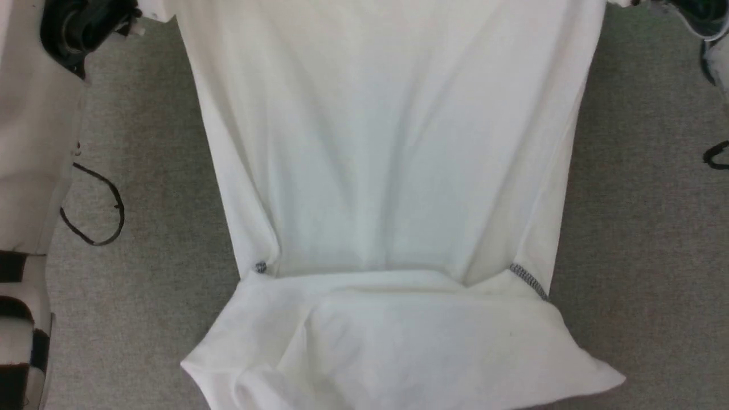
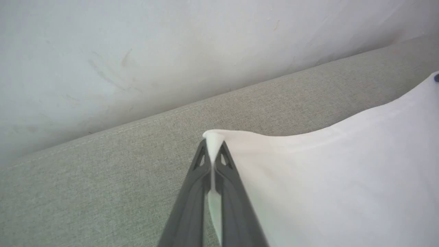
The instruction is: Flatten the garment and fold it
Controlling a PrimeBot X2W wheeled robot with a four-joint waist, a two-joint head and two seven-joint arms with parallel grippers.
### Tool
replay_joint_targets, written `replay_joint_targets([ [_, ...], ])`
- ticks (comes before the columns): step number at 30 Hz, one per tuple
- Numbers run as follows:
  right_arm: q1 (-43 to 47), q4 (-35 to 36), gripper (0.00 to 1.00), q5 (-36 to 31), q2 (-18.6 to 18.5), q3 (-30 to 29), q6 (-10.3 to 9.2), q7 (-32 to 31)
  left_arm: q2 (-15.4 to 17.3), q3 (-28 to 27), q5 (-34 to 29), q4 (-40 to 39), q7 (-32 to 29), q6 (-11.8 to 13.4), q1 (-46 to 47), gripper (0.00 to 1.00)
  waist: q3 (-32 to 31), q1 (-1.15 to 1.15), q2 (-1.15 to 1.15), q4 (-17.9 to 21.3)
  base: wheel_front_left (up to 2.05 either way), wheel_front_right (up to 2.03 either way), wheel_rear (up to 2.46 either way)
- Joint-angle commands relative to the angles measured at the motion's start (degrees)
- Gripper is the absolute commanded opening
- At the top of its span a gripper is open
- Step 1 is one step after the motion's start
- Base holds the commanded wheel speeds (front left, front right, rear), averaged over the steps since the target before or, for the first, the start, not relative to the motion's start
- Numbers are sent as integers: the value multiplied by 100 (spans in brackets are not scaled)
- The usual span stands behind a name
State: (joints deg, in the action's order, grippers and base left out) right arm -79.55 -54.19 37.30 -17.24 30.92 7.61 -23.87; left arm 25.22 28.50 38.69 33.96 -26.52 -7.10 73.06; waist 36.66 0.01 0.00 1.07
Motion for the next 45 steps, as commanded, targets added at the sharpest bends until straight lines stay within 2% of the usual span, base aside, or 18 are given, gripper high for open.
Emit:
replay_joint_targets([
  [1,0,56,0,-49,-79,13,-12,258,64,-24,-37,49,202,-38,110,0,-293,-1,0,-10,0,0,0],
  [2,0,56,0,-49,-79,13,-12,258,64,-24,-37,49,202,-38,110,0,-293,-1,0,-10,0,0,0],
  [10,-171,226,0,-258,-304,9,-12,1759,94,-186,-131,344,1041,28,243,0,-949,-1,0,27,0,0,0],
  [14,28,365,0,-249,-355,164,-12,2170,106,-302,-32,332,1371,56,-7,0,-1271,-1,0,43,0,0,0],
  [18,576,746,0,-121,-546,410,-12,2486,153,-446,143,0,1743,168,-781,0,-1570,-1,0,3,0,0,0],
  [23,1673,1358,0,-223,-966,745,-12,2834,270,-686,446,-838,2140,520,-2365,0,-1974,-1,0,-45,0,0,0],
  [27,2727,1902,0,-155,-1122,805,-12,2886,428,-848,665,-1753,2221,950,-3798,0,-2270,-1,0,-33,0,0,0],
  [34,4446,2885,0,-133,-1268,420,-12,2734,610,-846,757,-3161,2190,1674,-5794,0,-2587,-1,0,-27,0,0,0],
  [41,5958,3708,0,-347,-1053,-397,-12,2443,592,-744,995,-3907,2084,2049,-7152,0,-2781,-1,0,21,0,0,0],
  [45,6690,4022,0,-517,-819,-889,-12,2286,462,-561,1055,-3950,2049,2106,-7519,0,-2876,-1,0,31,0,0,0],
])
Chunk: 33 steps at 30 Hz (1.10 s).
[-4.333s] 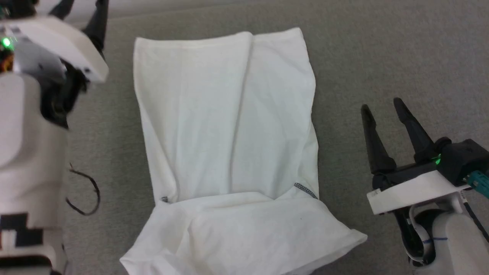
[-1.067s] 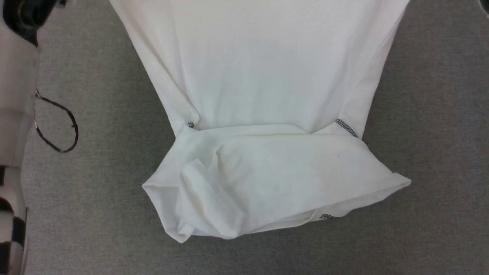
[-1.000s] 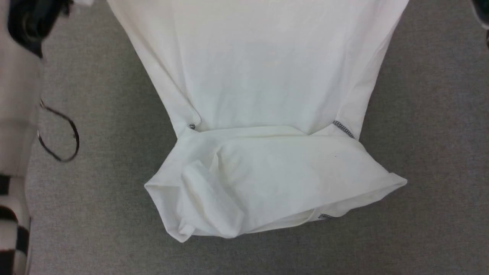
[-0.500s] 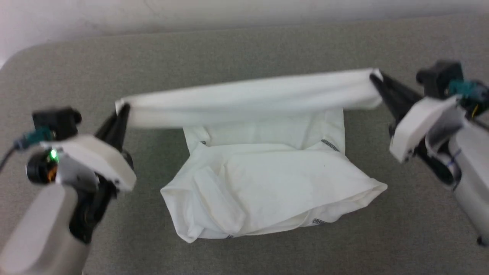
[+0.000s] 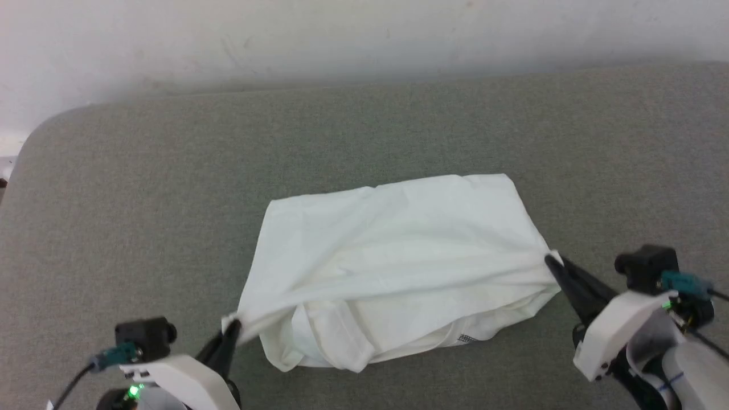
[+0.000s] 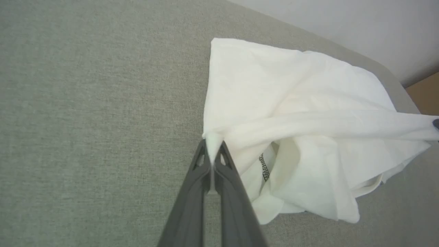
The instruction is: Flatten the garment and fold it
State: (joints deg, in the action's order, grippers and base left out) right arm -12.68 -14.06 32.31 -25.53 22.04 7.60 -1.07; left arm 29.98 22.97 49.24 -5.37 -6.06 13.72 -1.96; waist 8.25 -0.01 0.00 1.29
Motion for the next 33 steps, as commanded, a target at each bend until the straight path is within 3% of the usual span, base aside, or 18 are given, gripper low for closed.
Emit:
replay_joint_targets([
  [1,172,71,0,-53,84,-117,-11,-25,-44,59,-9,33,-13,33,-86,0,-56,1,0,8,0,0,0],
  [4,619,226,0,-209,300,-398,-11,-95,-177,162,5,264,69,16,-214,0,-105,1,0,12,0,0,0],
  [5,751,255,9,-292,368,-502,-11,-96,-237,205,35,362,85,-26,-243,0,-125,1,0,12,0,0,0],
  [7,1014,299,39,-358,540,-679,-11,-125,-341,268,36,563,177,-87,-263,0,-151,1,0,12,0,0,0],
  [8,1126,322,47,-410,601,-757,-11,-124,-412,295,69,665,208,-122,-275,0,-164,1,0,12,0,0,0],
  [9,1238,328,66,-474,654,-830,-11,-136,-469,332,103,768,207,-157,-292,0,-180,1,0,13,0,0,0],
  [10,1343,346,93,-502,723,-892,-11,-152,-500,358,97,854,236,-182,-292,18,-190,1,0,17,0,0,0],
  [11,1431,385,100,-534,786,-952,-11,-136,-570,327,128,920,323,-186,-292,47,-200,1,0,21,0,0,0],
  [12,1516,421,100,-582,827,-989,-11,-125,-621,313,153,985,381,-204,-293,97,-219,1,0,24,0,0,0],
  [13,1600,448,100,-617,857,-1020,-11,-122,-637,319,133,1047,423,-204,-289,100,-244,1,0,23,0,0,0],
  [23,2233,1432,100,-522,1319,-1799,-11,44,-711,-189,-344,983,1817,-25,-194,100,-490,1,0,-4,0,0,0],
  [28,2077,1495,100,-506,1251,-2275,-11,-531,-839,-615,-729,756,2083,28,-168,100,-637,1,0,-42,0,0,0],
  [33,1577,995,100,-295,1036,-2525,-11,-1164,-1099,-1117,-1433,348,2103,-114,-137,100,-671,1,0,-194,0,0,0],
])
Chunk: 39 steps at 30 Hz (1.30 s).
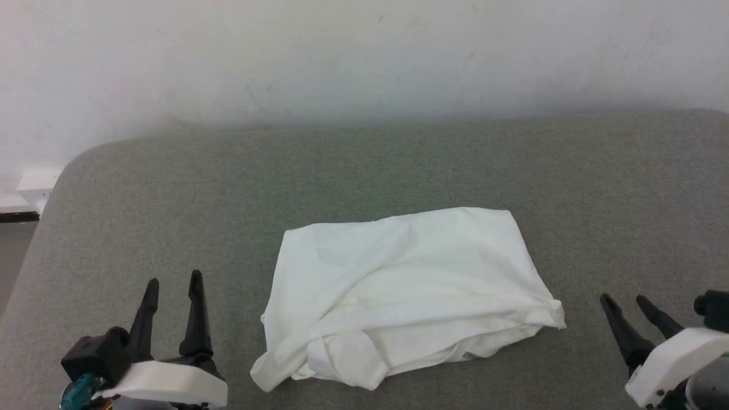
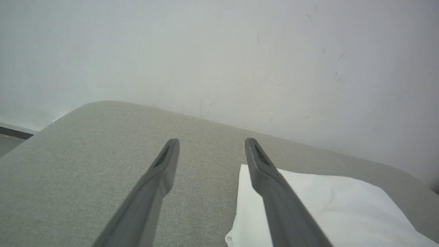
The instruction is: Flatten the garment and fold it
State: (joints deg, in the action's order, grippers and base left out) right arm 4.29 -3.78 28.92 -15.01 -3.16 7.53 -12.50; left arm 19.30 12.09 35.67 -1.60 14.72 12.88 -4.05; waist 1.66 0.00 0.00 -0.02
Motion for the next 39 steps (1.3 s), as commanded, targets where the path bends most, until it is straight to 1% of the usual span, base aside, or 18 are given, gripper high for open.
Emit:
replay_joint_targets([
  [1,-248,-163,100,120,-41,0,-4,-148,-97,-97,-232,-107,26,-66,58,100,-2,0,0,-94,0,0,0],
  [4,-696,-592,100,340,-136,78,-4,-521,-289,-218,-624,-288,26,-178,29,100,59,0,0,-203,0,0,0],
  [8,-1340,-1214,100,708,-223,367,-4,-1091,-528,-266,-967,-437,27,-361,78,100,208,0,0,-386,0,0,0],
  [11,-1780,-1641,100,941,-272,702,-4,-1532,-684,-268,-1134,-486,27,-497,143,100,339,0,0,-515,0,0,0],
  [16,-2359,-2332,100,1295,-303,1156,-4,-1936,-934,-316,-1284,-515,28,-724,275,100,537,0,0,-695,0,0,0],
  [18,-2454,-2459,100,1366,-296,1249,-4,-2017,-970,-331,-1315,-509,28,-765,304,100,570,0,0,-720,0,0,0],
  [24,-2785,-3081,100,1725,-212,1912,-4,-2738,-1108,-425,-1483,-377,28,-959,374,100,673,0,0,-767,0,0,0],
  [28,-2835,-3257,100,1956,-82,2294,-4,-3134,-1193,-485,-1566,-307,28,-1043,391,100,681,0,0,-754,0,0,0],
  [29,-2834,-3289,49,2002,-67,2372,-4,-3194,-1214,-494,-1585,-287,28,-1063,393,100,674,0,0,-751,0,0,0],
  [30,-2833,-3320,22,2069,-46,2420,-4,-3239,-1235,-501,-1603,-269,28,-1083,394,100,671,0,0,-748,0,0,0],
  [31,-2835,-3353,0,2130,-34,2449,-4,-3260,-1256,-507,-1618,-252,28,-1101,396,100,666,0,0,-747,0,0,0],
  [34,-2865,-3370,0,2227,-60,2564,-4,-3230,-1310,-532,-1651,-214,28,-1153,401,100,646,0,0,-743,0,0,0],
  [39,-2926,-3099,0,2221,-305,2747,-4,-2799,-1367,-610,-1706,-146,28,-1200,352,100,528,0,0,-686,0,0,0],
])
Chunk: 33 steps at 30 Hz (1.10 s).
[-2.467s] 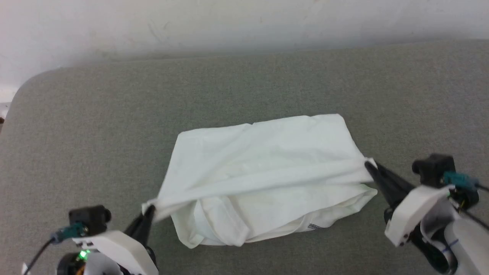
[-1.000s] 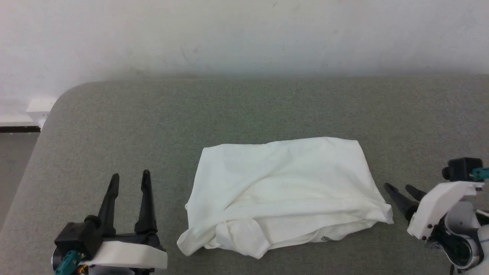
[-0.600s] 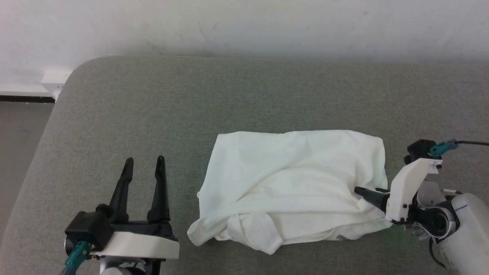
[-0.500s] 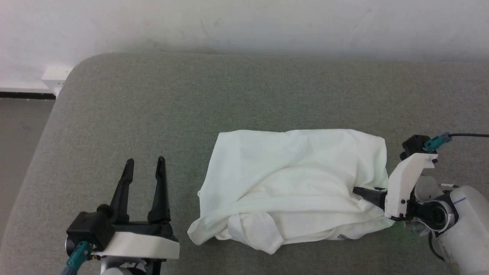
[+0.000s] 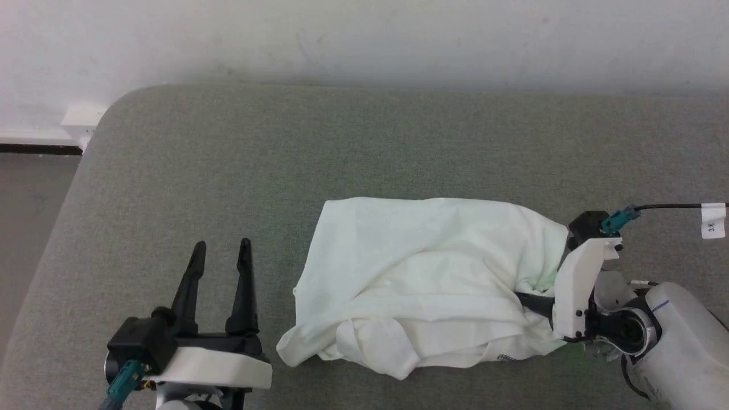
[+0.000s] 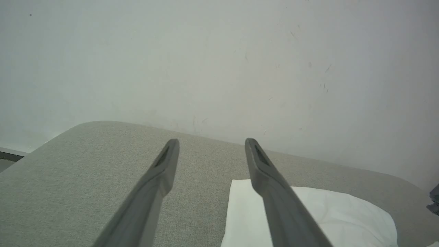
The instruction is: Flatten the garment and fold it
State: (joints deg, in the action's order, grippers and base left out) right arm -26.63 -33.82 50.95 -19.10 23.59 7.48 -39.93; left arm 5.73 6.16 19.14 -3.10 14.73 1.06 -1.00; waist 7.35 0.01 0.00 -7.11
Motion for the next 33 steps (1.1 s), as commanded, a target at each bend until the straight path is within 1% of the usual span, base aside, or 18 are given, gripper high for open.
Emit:
replay_joint_targets([
  [1,180,9,0,-1,18,117,1,57,-18,-33,-62,14,27,-26,23,100,-72,-1,0,37,0,0,0],
  [6,473,543,0,5,-475,265,1,460,-42,-129,-96,44,27,-48,-119,100,-281,-1,0,151,0,0,0],
  [11,813,793,0,-22,-988,126,1,752,-53,-190,-138,42,27,-45,-247,100,-426,-1,0,283,0,0,0],
  [15,1093,763,0,-58,-1313,-201,1,851,-37,-168,-182,98,14,-28,-343,100,-519,-1,0,329,0,0,0],
  [20,1472,600,0,-206,-1653,-832,1,931,76,-105,-410,177,-37,96,-433,100,-626,-1,0,294,0,0,0],
  [23,1657,639,0,-304,-1684,-1196,1,924,131,-94,-506,178,-62,171,-496,100,-713,-1,0,263,0,0,0],
  [26,1776,822,0,-343,-1556,-1492,1,832,182,-74,-567,161,-92,210,-553,100,-806,-1,0,230,0,0,0],
  [30,1869,1329,0,-264,-1209,-1626,1,504,268,-30,-672,138,-152,249,-606,100,-902,-1,0,176,0,0,0],
  [33,1888,1825,0,-159,-874,-1566,1,191,282,-18,-654,120,-184,252,-626,100,-946,-1,0,134,0,0,0],
])
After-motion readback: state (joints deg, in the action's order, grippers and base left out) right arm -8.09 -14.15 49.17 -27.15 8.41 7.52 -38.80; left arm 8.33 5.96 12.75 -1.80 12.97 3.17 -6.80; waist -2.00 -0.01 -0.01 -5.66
